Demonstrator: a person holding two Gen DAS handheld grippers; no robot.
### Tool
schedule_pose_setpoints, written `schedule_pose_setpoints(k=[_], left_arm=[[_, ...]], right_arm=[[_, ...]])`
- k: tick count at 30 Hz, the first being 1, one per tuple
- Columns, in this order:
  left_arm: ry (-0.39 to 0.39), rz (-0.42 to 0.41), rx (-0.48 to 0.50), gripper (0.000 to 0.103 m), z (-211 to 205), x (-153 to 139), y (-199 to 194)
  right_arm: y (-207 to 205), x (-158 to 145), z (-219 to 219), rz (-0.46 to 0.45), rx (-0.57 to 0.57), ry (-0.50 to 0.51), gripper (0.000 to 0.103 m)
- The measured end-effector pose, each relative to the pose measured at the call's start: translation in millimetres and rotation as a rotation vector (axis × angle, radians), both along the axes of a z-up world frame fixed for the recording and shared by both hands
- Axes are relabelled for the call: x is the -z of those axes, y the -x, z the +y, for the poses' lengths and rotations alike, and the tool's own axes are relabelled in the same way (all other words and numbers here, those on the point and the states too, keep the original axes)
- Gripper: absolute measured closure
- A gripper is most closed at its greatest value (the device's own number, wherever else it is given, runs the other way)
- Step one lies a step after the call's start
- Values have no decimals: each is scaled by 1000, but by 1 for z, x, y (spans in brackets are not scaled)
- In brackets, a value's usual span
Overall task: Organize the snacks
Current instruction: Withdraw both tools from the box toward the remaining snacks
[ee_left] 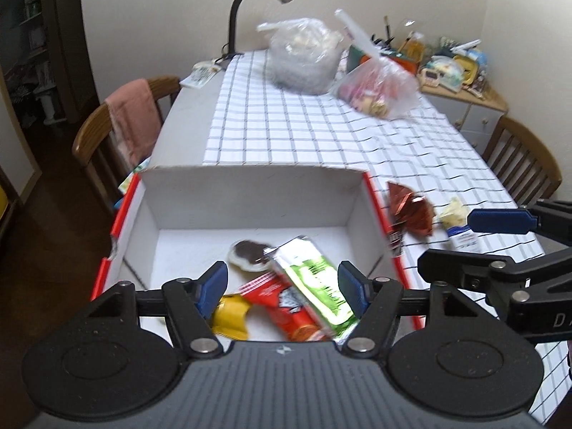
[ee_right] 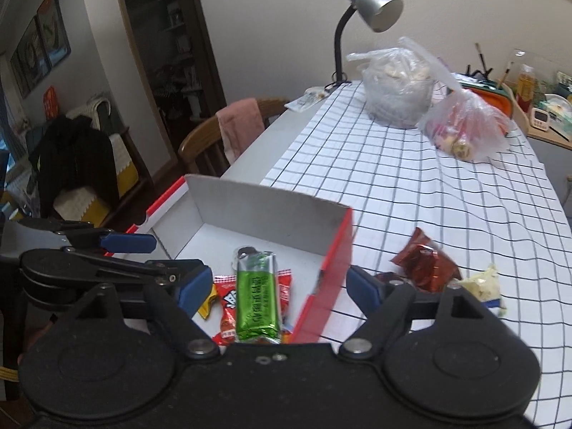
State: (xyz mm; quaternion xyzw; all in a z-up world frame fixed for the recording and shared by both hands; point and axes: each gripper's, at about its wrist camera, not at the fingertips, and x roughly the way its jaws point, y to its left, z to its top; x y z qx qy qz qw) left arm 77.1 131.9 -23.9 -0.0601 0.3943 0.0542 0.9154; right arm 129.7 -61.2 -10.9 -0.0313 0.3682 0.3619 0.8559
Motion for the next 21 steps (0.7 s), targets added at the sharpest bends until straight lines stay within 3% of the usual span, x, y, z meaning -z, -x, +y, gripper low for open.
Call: schedule_pose_setpoints(k=[4,7,21], left_arm=[[8,-25,30,35,-18,-6,0],[13,-46,51,29,-33,-9,-1],[56,-42,75,23,-109,1,-31]], right_arm=[[0,-5,-25,-14,29,-26,7],[-1,-6,-42,-24,41,-36,3],[-26,15,-125,-21,90,18,0]])
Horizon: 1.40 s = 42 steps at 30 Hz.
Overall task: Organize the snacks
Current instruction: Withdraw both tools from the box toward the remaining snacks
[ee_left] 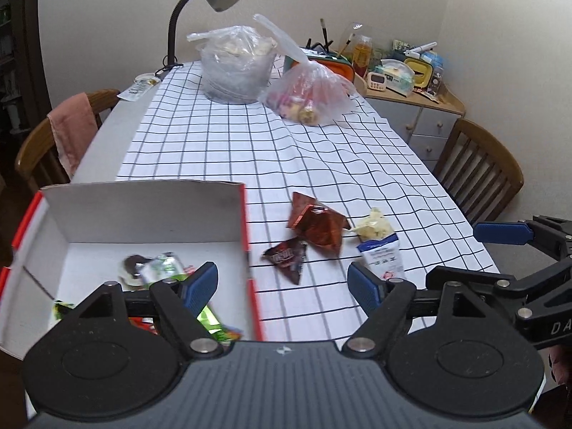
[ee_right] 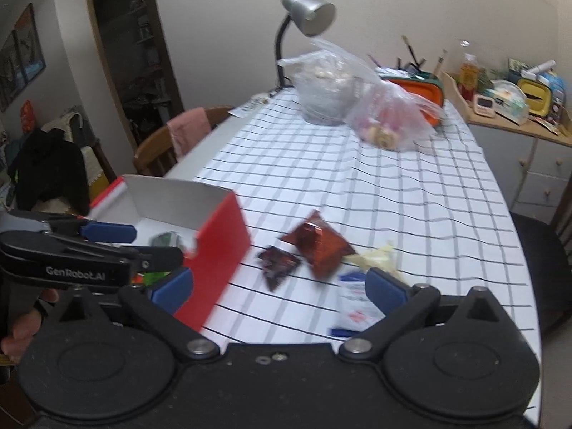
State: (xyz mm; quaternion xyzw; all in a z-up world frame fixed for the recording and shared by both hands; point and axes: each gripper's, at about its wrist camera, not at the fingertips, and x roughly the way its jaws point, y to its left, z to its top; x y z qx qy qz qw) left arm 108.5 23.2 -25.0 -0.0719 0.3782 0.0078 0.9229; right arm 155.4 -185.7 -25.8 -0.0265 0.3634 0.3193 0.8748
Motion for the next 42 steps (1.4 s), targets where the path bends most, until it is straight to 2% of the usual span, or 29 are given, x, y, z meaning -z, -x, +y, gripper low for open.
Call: schedule_pose_setpoints(k=[6,14,24,31,42], left_arm=[[-32,19,-59,23,-34,13,-25],[-55,86,-170,23,-63,47,-49],[-88,104,-311,23,-79,73,-72],[-105,104,-360,23,-80,88,-90],[-118,178,-367,24,-73,109,-122]], right_arm=[[-21,24,-23,26,5,54,0],[-48,47,-35,34,-50,113,0],[-73,93,-27,72,-116,182,1],[-87,115,-15,82,-127,199,4],[-98,132,11,106,-174,222,10]])
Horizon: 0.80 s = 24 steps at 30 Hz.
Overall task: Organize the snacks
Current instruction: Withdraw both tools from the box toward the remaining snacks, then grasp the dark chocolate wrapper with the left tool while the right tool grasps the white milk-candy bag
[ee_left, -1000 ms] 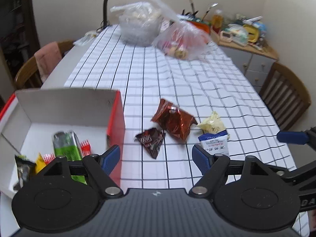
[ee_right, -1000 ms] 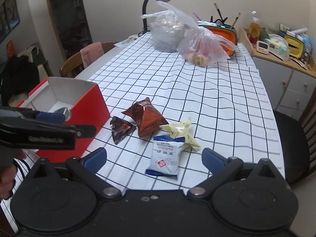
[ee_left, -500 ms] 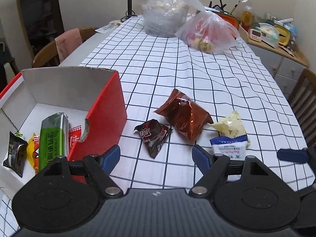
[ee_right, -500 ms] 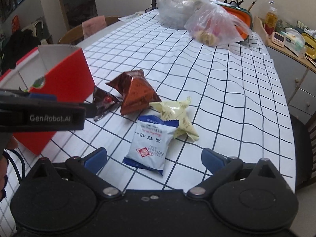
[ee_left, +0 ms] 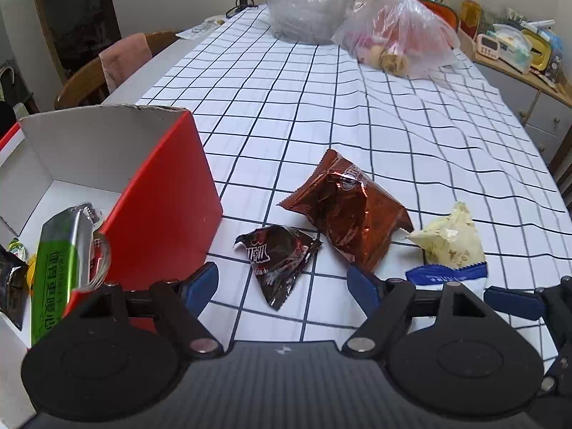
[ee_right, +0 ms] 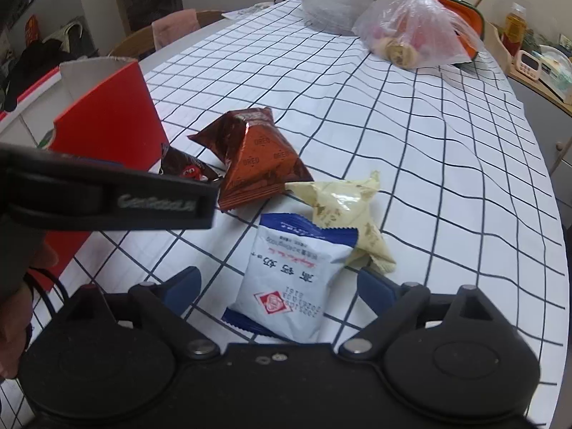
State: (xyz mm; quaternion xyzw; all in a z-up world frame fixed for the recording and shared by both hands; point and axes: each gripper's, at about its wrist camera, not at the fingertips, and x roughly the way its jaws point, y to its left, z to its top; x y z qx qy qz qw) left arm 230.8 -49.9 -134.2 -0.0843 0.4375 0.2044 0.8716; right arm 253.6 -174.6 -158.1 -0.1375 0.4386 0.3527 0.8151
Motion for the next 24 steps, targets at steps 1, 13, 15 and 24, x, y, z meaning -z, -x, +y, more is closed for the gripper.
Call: schedule_pose_setpoints(k=[1,13,15,24], left_arm=[[-1,5,4,24,1,1,-3],[15,43,12,43,12,17,-23],[22,47,7,45,14,19,-24],[11,45,32,60,15,21,-26]], right_arm=[[-1,1,2,1,-1,3,11],[-10,11,6,16,21,29,26],[-9,12,7,18,27,29,27],[-9,10,5,4,37,26,43]])
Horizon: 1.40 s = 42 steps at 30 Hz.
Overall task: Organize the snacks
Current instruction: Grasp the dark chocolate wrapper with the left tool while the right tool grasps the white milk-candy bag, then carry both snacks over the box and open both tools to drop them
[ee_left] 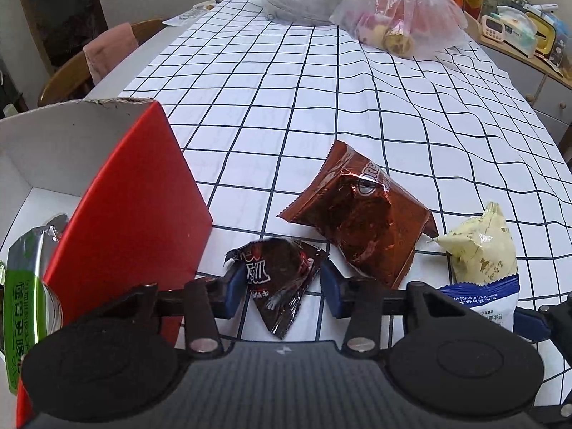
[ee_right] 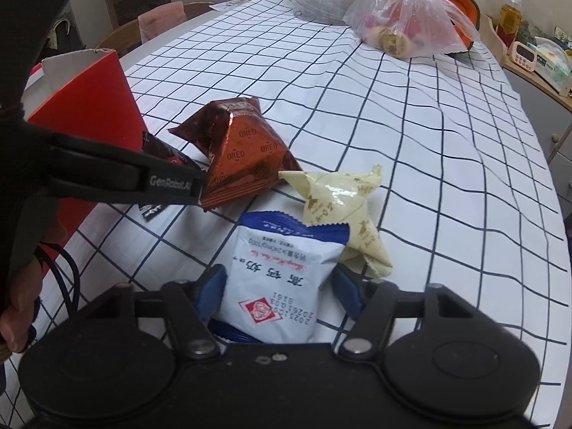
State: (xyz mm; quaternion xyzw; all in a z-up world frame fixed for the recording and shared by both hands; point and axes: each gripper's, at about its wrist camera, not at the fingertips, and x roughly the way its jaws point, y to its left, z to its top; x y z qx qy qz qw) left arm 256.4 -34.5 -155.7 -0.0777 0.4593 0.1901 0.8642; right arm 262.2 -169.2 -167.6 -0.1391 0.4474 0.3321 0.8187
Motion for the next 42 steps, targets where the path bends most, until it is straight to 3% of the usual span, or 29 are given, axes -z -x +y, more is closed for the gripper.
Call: schedule_pose_setpoints(k=[7,24,42], left_arm=[[0,-15,4,71,3,-3,2],[48,-33,38,74,-2,-22,34],[81,-114,117,74,-2,-93,95]], right_arm=[[2,-2,-2,10,-3,-18,57],[22,-28,-23,26,29,-80,59],[66,-98,-45,-27,54,-155,58]])
